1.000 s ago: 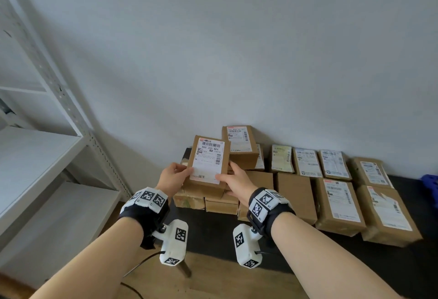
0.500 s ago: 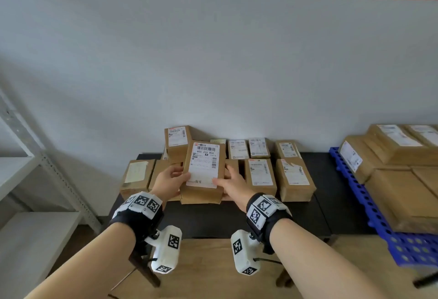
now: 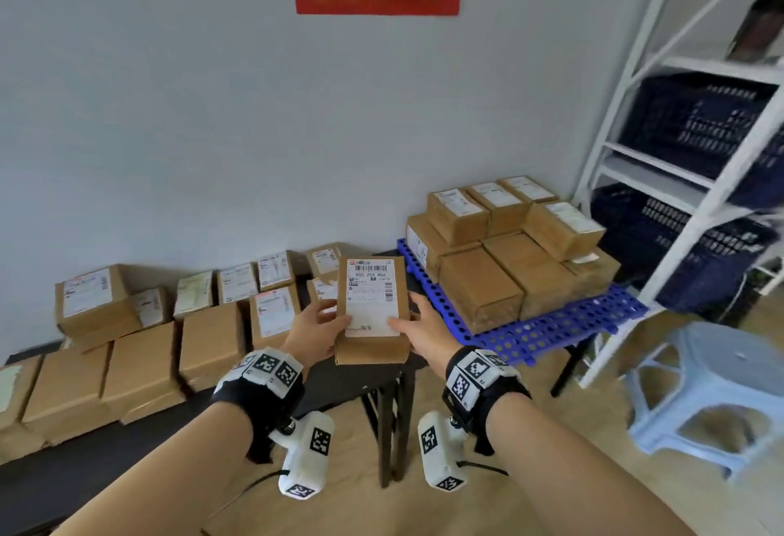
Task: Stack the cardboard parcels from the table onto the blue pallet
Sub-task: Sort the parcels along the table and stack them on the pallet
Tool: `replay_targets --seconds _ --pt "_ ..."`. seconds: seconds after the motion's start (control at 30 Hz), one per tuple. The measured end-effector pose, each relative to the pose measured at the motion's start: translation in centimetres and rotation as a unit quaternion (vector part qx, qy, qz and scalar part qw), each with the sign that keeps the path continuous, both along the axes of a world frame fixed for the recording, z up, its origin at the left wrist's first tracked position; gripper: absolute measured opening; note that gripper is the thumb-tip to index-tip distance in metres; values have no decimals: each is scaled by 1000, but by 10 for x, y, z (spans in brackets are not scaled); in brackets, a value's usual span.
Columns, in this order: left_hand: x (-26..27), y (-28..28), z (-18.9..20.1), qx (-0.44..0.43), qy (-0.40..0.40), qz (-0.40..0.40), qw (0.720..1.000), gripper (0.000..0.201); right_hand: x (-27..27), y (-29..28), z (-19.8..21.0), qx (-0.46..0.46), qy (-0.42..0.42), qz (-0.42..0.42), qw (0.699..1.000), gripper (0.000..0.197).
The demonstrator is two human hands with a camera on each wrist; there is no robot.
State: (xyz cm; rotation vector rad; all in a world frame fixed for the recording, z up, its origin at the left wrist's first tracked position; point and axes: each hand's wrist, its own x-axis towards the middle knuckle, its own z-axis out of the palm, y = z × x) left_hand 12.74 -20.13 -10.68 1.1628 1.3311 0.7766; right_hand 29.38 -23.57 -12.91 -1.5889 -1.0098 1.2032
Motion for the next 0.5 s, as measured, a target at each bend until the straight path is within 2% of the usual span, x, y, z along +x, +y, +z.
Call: replay_targets --seconds 0.27,0.5 --pt "142 41 3 24 8 -106 994 40 134 10 11 31 -9 -78 996 58" --pt "240 98 -7 -19 -16 -120 992 42 233 57 17 14 -38 -88 995 56"
